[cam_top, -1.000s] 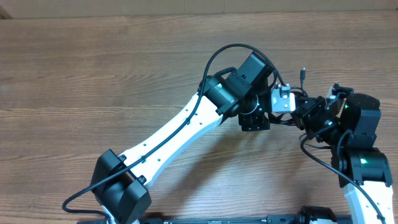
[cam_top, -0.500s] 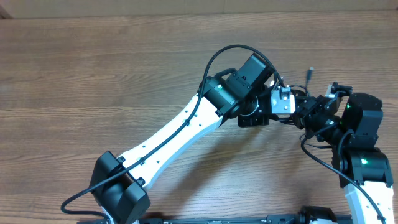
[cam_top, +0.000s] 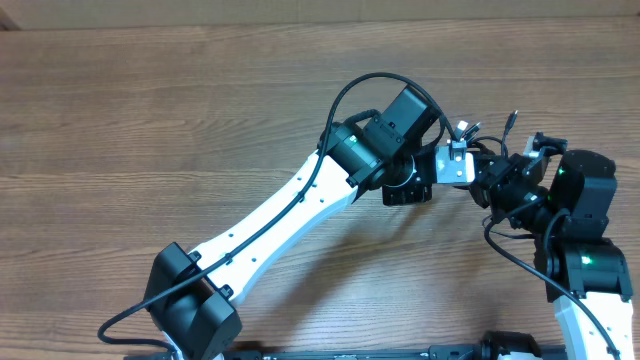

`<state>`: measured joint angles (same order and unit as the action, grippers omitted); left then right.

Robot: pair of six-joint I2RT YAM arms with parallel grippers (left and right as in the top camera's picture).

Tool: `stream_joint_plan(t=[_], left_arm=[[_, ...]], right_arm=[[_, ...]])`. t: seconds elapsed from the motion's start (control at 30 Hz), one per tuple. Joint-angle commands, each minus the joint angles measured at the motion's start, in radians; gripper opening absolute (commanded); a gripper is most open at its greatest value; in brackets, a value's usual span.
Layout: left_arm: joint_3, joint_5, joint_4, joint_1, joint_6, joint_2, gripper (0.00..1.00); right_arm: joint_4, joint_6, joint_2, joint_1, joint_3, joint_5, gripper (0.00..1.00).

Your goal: Untangle cables

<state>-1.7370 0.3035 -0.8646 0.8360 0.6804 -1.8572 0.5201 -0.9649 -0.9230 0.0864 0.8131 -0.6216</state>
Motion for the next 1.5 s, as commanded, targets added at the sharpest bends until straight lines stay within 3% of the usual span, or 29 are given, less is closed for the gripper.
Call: stream_joint_plan(t=[0.0, 0.13, 0.33, 0.5, 0.6, 0.93, 1.03, 1.23, 1.47], left_arm=[[-0.007, 0.136, 0.005, 0.066, 0.06, 0.021, 0.04], [-0.009, 0.176, 0.005, 0.052, 0.047, 0.043, 0.04], [-0.009, 0.196, 0.002, -0.025, -0.027, 0.12, 0.04], [-0.009, 0.269, -0.002, -0.085, -0.058, 0.143, 0.04], [-0.009, 0.271, -0.002, -0.111, -0.105, 0.143, 0.04], [-0.009, 0.27, 0.063, -0.208, -0.468, 0.143, 0.04], [-0.009, 0.288, 0.084, -0.207, -0.51, 0.143, 0.04], [-0.009, 0.512, 0.168, -0.192, -0.556, 0.143, 0.04], [-0.009, 0.625, 0.263, -0.18, -0.65, 0.143, 0.04]], right_arm=[[-0.009, -0.011, 0.003, -0.012, 0.021, 0.019, 0.04], [0.045, 0.005, 0.003, -0.012, 0.02, 0.131, 0.11], [0.099, 0.031, 0.003, -0.012, 0.02, 0.22, 0.74], [0.099, 0.055, 0.003, -0.012, 0.02, 0.194, 0.86], [0.105, 0.075, 0.005, -0.012, 0.02, 0.188, 0.99], [0.083, 0.264, 0.119, -0.012, 0.02, 0.177, 1.0], [0.067, 0.348, 0.146, -0.012, 0.02, 0.129, 1.0], [0.027, 0.573, 0.155, -0.012, 0.02, -0.056, 1.0], [0.027, 0.635, 0.155, -0.012, 0.02, -0.08, 0.9]])
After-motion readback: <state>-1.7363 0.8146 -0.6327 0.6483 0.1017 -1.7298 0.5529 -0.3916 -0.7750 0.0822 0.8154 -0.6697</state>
